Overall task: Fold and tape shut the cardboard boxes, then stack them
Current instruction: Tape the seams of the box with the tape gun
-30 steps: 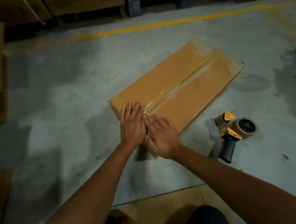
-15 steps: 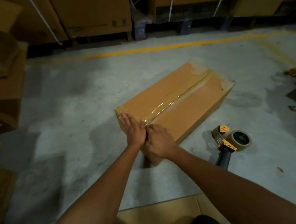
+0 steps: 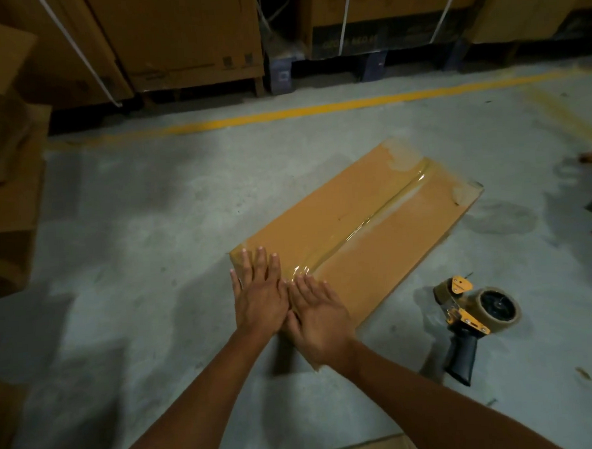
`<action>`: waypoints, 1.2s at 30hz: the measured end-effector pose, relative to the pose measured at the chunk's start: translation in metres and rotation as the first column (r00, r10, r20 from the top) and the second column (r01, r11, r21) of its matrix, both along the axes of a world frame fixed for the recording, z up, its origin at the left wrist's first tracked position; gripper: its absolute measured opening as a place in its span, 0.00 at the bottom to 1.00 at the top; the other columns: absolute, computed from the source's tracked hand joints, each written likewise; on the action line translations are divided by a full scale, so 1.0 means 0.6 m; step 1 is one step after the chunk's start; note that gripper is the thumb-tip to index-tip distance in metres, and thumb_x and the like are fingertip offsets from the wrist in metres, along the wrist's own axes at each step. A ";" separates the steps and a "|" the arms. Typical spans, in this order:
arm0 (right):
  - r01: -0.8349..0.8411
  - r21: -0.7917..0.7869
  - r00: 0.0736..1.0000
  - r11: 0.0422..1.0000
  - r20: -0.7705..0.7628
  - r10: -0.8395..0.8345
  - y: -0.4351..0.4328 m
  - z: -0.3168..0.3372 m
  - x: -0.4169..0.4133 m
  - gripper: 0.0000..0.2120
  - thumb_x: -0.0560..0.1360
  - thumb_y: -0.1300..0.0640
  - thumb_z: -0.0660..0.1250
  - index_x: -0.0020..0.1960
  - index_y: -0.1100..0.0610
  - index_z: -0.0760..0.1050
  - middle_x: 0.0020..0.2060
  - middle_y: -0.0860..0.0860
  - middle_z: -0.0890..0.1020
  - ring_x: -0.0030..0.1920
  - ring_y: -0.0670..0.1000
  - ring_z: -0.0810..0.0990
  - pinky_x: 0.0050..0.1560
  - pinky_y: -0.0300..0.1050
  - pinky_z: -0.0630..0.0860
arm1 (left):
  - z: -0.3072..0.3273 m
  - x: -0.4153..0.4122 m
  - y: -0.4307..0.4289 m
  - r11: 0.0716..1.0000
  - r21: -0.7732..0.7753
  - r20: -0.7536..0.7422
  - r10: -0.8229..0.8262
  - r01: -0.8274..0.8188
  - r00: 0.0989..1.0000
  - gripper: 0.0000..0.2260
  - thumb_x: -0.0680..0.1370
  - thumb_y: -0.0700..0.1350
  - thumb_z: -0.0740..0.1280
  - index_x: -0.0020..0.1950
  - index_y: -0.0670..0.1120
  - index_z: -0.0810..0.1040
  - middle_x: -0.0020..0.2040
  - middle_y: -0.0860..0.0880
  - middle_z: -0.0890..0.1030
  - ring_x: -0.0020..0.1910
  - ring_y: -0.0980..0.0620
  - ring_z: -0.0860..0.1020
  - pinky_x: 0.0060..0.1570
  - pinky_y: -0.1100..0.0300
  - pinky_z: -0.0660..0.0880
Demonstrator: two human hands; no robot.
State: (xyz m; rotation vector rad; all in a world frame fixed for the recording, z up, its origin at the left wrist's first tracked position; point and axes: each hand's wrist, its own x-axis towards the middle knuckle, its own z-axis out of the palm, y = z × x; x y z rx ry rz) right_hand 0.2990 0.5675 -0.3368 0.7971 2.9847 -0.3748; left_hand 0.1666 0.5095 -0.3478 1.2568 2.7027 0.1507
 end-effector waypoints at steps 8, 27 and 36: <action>-0.075 -0.163 0.995 0.984 -0.078 0.063 0.051 0.006 0.009 0.31 0.78 0.45 0.49 0.73 0.60 0.72 0.72 0.58 0.73 0.72 0.56 0.72 0.72 0.50 0.65 | 0.028 -0.025 0.000 0.891 0.007 0.023 -0.454 0.454 0.891 0.35 0.76 0.58 0.33 0.80 0.53 0.59 0.81 0.54 0.54 0.81 0.50 0.47 0.77 0.50 0.41; 0.505 -0.028 0.862 0.863 -0.036 -0.506 0.144 0.017 0.047 0.30 0.75 0.41 0.58 0.72 0.56 0.72 0.75 0.63 0.67 0.76 0.64 0.63 0.69 0.71 0.61 | 0.016 0.020 0.108 0.949 -0.055 0.018 -0.309 0.309 0.951 0.38 0.73 0.64 0.32 0.82 0.50 0.40 0.80 0.48 0.35 0.80 0.45 0.38 0.76 0.43 0.39; 0.683 -0.240 0.721 0.690 0.069 -0.690 0.094 0.030 -0.016 0.37 0.80 0.42 0.59 0.81 0.59 0.50 0.80 0.63 0.42 0.80 0.62 0.36 0.77 0.65 0.48 | 0.006 -0.031 0.071 0.971 -0.051 -0.010 -0.234 0.233 0.972 0.37 0.75 0.64 0.34 0.82 0.53 0.51 0.82 0.48 0.46 0.81 0.44 0.44 0.76 0.39 0.45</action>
